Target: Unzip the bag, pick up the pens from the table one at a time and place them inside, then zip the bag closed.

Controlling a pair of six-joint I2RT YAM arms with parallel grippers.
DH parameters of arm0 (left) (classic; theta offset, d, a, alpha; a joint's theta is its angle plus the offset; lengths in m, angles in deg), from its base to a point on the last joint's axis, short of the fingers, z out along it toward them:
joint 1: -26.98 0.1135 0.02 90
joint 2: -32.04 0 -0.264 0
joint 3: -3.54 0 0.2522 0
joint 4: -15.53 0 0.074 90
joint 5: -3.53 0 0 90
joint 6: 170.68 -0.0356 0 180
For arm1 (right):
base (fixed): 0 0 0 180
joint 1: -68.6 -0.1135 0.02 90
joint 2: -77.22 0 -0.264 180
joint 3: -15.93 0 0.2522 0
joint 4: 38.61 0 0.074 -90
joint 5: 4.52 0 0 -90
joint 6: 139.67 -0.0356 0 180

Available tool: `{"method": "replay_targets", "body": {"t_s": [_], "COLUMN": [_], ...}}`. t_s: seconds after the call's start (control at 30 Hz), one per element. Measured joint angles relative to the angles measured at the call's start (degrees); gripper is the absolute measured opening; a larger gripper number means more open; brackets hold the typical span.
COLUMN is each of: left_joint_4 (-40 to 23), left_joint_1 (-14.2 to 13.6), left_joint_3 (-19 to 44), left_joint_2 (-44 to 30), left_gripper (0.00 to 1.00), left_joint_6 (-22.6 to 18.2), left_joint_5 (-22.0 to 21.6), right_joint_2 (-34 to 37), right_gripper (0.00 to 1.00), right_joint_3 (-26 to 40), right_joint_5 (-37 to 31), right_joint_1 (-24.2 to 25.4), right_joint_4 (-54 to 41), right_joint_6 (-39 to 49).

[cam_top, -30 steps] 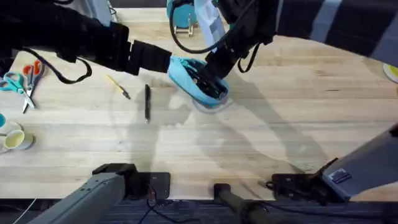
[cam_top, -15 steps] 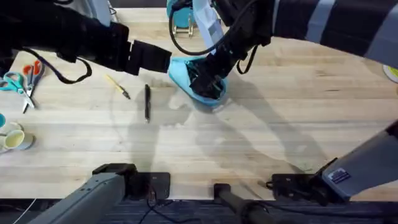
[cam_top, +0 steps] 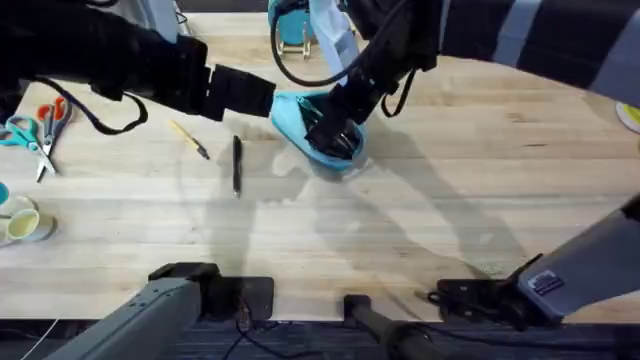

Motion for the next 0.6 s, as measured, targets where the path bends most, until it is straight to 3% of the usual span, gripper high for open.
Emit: {"method": "replay_targets", "body": {"t_s": [0.33,0.6], "left_joint_4": [0.0,0.0], "left_joint_1": [0.0,0.0], "left_joint_3": [0.0,0.0], "left_joint_2": [0.0,0.0], "left_gripper": [0.995,0.995], "left_joint_6": [0.0,0.0], "left_joint_5": [0.0,0.0], "right_joint_2": [-7.4,-13.0], "right_gripper": [0.997,0.997], "right_joint_3": [4.8,4.9], "right_joint_5": [0.0,0.0], "right_joint_1": [0.6,5.2], "right_joint_4": [-7.0,-10.2], "right_joint_6": [0.0,0.0]}}
